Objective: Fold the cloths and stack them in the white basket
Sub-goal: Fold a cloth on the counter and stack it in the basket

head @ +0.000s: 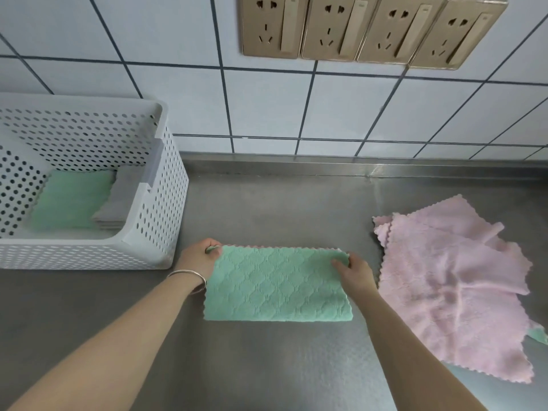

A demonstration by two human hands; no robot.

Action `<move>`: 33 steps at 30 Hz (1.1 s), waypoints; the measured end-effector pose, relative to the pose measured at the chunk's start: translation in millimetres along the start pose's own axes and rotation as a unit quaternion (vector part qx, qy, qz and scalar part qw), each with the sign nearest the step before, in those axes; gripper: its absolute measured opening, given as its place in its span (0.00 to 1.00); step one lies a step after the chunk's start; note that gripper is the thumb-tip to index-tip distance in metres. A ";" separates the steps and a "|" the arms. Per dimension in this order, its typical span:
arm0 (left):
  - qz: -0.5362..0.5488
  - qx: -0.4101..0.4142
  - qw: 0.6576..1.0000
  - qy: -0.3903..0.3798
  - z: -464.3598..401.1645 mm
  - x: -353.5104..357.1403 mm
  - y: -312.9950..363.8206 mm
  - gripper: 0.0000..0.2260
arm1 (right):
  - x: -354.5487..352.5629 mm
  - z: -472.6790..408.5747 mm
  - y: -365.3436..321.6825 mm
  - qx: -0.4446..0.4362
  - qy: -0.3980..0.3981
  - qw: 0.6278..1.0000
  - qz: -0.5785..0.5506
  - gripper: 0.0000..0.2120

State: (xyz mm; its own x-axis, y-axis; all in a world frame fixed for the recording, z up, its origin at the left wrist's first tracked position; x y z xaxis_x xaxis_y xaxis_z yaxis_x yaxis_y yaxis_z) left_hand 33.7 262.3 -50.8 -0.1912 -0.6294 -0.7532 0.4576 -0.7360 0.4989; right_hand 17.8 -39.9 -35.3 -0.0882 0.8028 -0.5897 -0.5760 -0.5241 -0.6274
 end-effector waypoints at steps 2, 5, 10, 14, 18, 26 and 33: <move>-0.013 0.003 1.000 0.005 -4.1 1.6 1.1 0.09 | 1.2 -2.5 2.7 0.013 0.017 1.000 0.014 0.10; -0.053 0.026 0.998 0.002 -9.6 5.1 1.1 0.09 | 1.8 -6.4 3.5 0.021 0.033 0.998 0.044 0.12; -0.090 0.025 0.995 0.032 -11.7 8.7 2.3 0.10 | 5.9 -8.8 0.7 0.025 0.048 0.997 0.059 0.15; -0.149 0.021 0.986 0.073 -4.7 12.4 8.8 0.11 | 6.1 -4.4 3.8 0.025 0.053 0.997 -0.053 0.21; -0.146 0.059 0.970 0.185 14.8 20.8 5.8 0.14 | 2.5 16.5 11.4 0.039 0.042 0.989 -0.135 0.27; -0.333 0.350 0.876 0.014 62.2 88.9 23.5 0.21 | 4.4 49.3 37.2 0.072 0.035 0.995 -0.051 0.22; -0.354 0.293 0.888 -0.015 64.5 101.8 12.3 0.27 | 10.4 62.9 45.4 0.091 0.020 0.995 0.031 0.16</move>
State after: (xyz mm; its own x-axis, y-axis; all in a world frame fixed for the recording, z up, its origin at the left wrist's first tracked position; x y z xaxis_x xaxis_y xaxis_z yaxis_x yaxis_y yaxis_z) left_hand -36.1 173.1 -93.6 -0.2772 0.0430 -0.9598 -0.3159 -0.9475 0.0488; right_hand -60.4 -37.4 -37.9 -0.0973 0.7564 -0.6469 -0.7090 -0.5088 -0.4883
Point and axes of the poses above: each hand's wrist, its own z-axis away from the middle knuckle, its own x-axis out of the palm, y = z × x, the point moved 1 cm from there along -z, towards the middle knuckle, and after that the axes turned 2 degrees about -z, right-handed, at the moved point
